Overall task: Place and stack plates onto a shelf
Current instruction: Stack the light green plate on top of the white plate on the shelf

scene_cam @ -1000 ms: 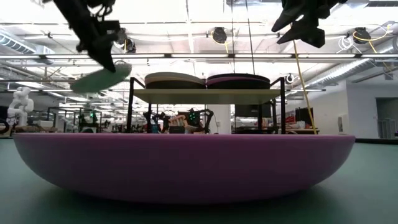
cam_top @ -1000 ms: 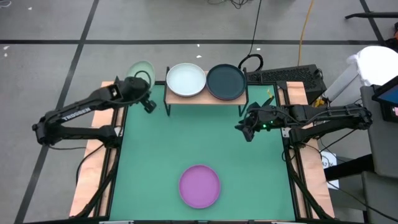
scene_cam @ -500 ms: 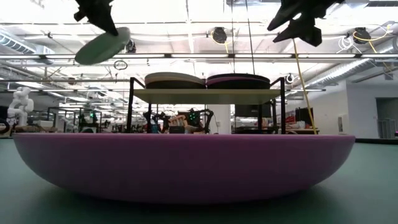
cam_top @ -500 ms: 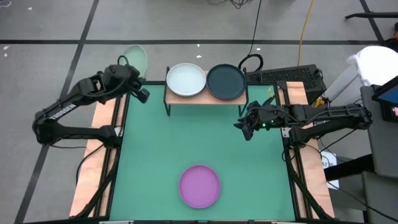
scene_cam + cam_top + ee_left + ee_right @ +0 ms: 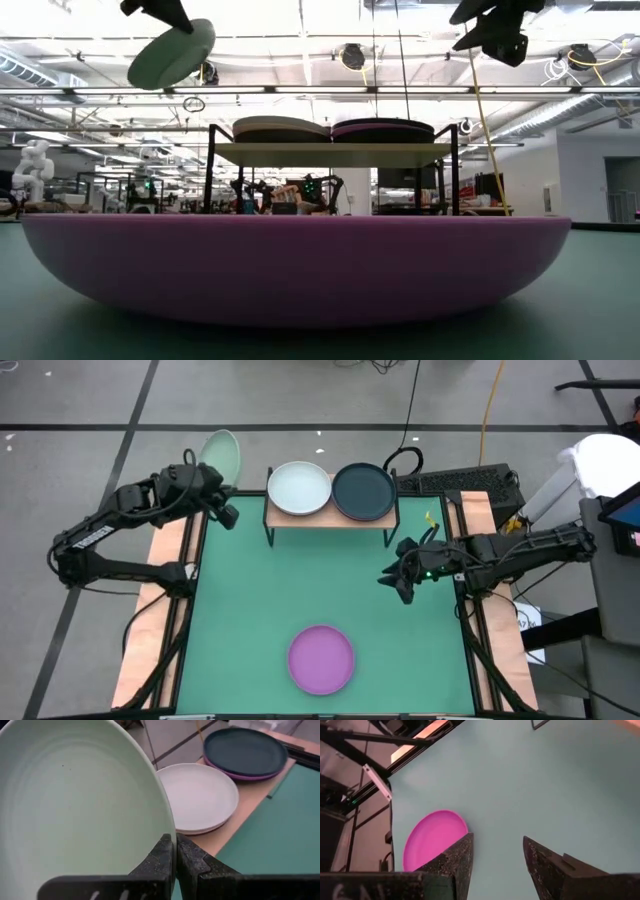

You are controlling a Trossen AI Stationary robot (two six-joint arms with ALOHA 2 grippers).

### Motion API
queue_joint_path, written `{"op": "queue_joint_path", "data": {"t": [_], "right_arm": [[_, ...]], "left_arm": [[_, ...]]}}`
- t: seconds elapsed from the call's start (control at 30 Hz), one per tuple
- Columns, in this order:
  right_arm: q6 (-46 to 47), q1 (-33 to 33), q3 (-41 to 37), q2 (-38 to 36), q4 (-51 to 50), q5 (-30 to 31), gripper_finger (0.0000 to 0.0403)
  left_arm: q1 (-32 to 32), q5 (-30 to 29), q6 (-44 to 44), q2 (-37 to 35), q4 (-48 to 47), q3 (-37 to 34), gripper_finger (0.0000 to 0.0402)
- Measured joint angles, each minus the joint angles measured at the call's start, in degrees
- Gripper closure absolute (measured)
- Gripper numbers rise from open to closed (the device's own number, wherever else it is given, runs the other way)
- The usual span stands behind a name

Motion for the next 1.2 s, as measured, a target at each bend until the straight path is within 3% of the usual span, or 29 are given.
{"op": "queue_joint_path", "data": {"t": [0.63, 1.2], "right_arm": [[0.1, 2.4, 0.0, -0.9, 0.0, 0.1, 0.0248], [-0.6, 2.4, 0.0, -1.8, 0.0, 0.1, 0.0248]], "left_arm": [[-8.9, -0.4, 10.6, 16.5, -0.4, 17.2, 0.0393], [-8.5, 2.7, 19.2, 27.5, -0.3, 32.1, 0.0393]]}}
